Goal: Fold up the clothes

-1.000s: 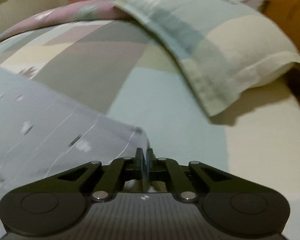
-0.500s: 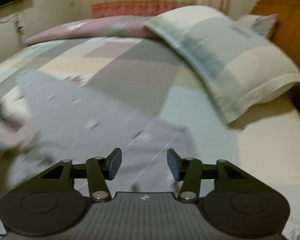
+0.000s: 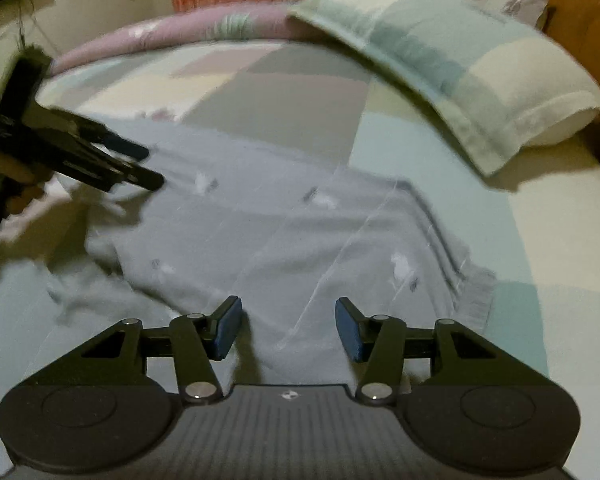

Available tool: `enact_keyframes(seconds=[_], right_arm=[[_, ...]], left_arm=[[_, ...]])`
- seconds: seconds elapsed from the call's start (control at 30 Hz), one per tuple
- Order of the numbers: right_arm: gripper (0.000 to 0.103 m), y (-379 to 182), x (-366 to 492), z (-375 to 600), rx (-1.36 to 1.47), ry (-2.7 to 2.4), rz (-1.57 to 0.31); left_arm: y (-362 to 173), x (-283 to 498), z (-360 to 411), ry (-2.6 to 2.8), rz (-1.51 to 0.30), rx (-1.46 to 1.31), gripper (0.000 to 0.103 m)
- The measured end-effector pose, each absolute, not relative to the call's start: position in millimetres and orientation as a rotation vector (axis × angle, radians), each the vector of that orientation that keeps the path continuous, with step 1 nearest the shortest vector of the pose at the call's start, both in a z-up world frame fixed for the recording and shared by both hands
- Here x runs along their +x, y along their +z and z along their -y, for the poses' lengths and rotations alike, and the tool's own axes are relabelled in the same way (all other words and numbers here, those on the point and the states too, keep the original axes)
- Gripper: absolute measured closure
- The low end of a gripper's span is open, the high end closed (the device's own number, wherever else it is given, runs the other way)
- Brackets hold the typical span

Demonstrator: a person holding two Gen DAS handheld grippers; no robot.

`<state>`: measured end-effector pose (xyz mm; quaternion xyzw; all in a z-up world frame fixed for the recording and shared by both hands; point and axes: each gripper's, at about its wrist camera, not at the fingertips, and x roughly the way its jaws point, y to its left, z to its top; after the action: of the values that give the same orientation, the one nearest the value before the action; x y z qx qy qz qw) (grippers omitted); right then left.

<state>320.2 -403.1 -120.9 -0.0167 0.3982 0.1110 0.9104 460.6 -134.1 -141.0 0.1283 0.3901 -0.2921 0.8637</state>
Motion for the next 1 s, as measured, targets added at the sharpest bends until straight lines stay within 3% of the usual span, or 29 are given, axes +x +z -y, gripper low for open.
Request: enact_keyframes(seconds=[0.07,0.13,0.33,0.37,0.4,0.63,1.0], right_arm=[[0.045,-107.7,311.7,389.2,-0.021,0.310,-0.798],[0.034,-103.5,305.2,366.7,-0.021,0.412,-0.808],[0.032,-131.6,315.6,288.1,-0.041,0.610,-0.901],[0.028,-137.6,321.9,276.1,-0.032,0.629,-0.908],[0.013,-138.5,325.7,267.0,-0.022,0.641,-0.901],[0.015,-108.4,318.2,278.7,-0.105,0.624,-0.796],[0.012,-107.4,356.8,376.8,0.058,0.097,-0.767]], left_arm=[[-138.6,465.3,134.1,-0.598,-0.825,0.258,0.033],[-135.3,463.4,133.8,-0.589,-0.822,0.265,0.035],[-124.0,443.8,117.5,-0.594,-0.817,0.289,0.034],[-122.8,442.1,114.9,-0.593,-0.818,0.295,0.034],[-121.8,440.9,112.5,-0.588,-0.817,0.305,0.034],[-122.0,440.8,94.9,-0.570,-0.816,0.302,0.034],[-140.0,488.5,64.4,-0.450,-0.860,0.174,0.031]])
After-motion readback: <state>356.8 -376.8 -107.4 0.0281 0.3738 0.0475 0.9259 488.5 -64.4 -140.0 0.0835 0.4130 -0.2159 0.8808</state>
